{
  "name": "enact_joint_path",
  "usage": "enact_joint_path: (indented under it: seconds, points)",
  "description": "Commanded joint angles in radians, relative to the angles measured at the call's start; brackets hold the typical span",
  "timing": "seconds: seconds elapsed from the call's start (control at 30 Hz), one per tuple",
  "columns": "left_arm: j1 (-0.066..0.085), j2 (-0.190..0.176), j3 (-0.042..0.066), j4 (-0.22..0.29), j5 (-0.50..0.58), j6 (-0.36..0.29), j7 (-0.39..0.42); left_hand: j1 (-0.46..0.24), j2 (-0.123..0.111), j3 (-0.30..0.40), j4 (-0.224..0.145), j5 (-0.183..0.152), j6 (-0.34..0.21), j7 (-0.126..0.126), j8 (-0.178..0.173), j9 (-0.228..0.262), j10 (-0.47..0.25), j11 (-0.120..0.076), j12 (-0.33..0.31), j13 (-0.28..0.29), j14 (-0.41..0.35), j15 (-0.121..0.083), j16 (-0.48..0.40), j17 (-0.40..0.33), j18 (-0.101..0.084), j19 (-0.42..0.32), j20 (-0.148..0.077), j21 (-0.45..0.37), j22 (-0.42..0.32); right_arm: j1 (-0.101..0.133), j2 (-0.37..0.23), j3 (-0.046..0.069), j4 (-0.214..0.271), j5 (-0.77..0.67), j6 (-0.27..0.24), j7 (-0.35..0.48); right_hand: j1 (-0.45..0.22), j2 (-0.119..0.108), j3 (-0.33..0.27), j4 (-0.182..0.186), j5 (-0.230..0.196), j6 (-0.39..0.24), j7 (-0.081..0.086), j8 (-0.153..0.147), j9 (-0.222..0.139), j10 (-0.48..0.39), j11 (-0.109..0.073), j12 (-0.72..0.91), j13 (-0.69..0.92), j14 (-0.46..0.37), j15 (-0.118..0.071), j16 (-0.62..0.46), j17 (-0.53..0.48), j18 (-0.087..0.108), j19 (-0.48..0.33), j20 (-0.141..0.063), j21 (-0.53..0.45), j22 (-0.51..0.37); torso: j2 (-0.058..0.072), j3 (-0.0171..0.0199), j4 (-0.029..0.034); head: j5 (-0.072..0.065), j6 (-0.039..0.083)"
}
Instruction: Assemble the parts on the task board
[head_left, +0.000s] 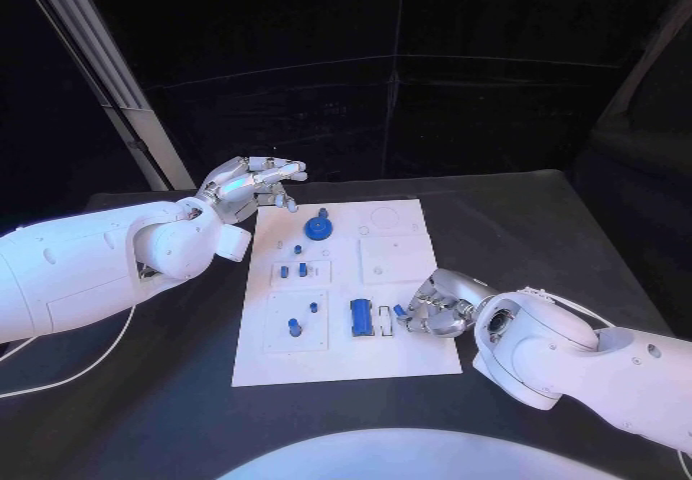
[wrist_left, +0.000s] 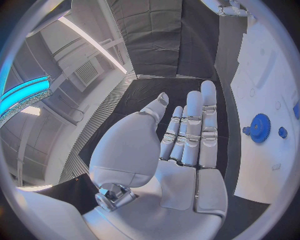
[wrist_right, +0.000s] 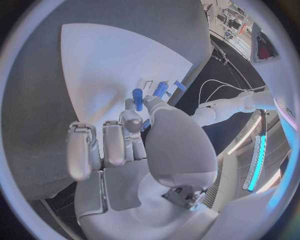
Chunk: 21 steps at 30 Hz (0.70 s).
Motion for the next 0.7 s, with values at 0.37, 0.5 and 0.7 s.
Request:
enact_joint_path:
  seconds: [0.37, 0.5, 0.7]
  points:
    - [0.002, 0.001, 0.001, 0.003, 0.0, 0.013, 0.003, 0.001, 0.01, -0.004, 0.0, -0.001, -0.006, -0.002, 0.005, 0.0, -0.005, 0.0, 0.004, -0.001, -0.009, 0.002, 0.005, -0.001, 0.013, 0.008, 0.0, -0.002, -0.001, 0.001, 0.047, 0.0, -0.024, 0.077, -0.017, -0.004, -0.019, 0.002, -0.027, -0.002, 0.058, 0.014, -0.004, -0.008, 0.008, 0.009, 0.0, 0.004, 0.004, 0.045, -0.01, 0.006, 0.004, -0.018, 0.034, -0.007, 0.006, 0.16, 0.001, 0.0005, -0.0006, 0.003, -0.004]
    - [0.002, 0.001, 0.001, 0.003, 0.0, 0.013, 0.003, 0.001, 0.01, -0.004, 0.0, -0.001, -0.006, -0.002, 0.005, 0.0, -0.005, 0.0, 0.004, -0.001, -0.009, 0.002, 0.005, -0.001, 0.013, 0.008, 0.0, -0.002, -0.001, 0.001, 0.057, 0.0, -0.031, 0.077, -0.017, -0.007, -0.019, 0.003, -0.028, -0.002, 0.059, 0.014, -0.004, -0.008, 0.009, 0.009, 0.0, 0.004, 0.003, 0.045, -0.011, 0.007, 0.004, -0.017, 0.033, -0.007, 0.006, 0.16, 0.001, 0.0009, 0.0, 0.005, -0.005]
    - [0.002, 0.001, 0.001, 0.004, 0.0, 0.013, 0.003, 0.001, 0.01, -0.004, 0.0, -0.001, -0.006, -0.002, 0.005, 0.0, -0.005, 0.0, 0.004, -0.001, -0.009, 0.002, 0.005, -0.001, 0.013, 0.008, 0.0, -0.002, -0.001, 0.001, 0.068, 0.0, -0.041, 0.076, -0.01, -0.012, -0.02, 0.004, -0.029, -0.002, 0.059, 0.015, -0.004, -0.008, 0.009, 0.009, 0.0, 0.003, 0.003, 0.045, -0.011, 0.007, 0.005, -0.017, 0.033, -0.007, 0.006, 0.16, 0.0, 0.0015, -0.0013, 0.006, -0.007]
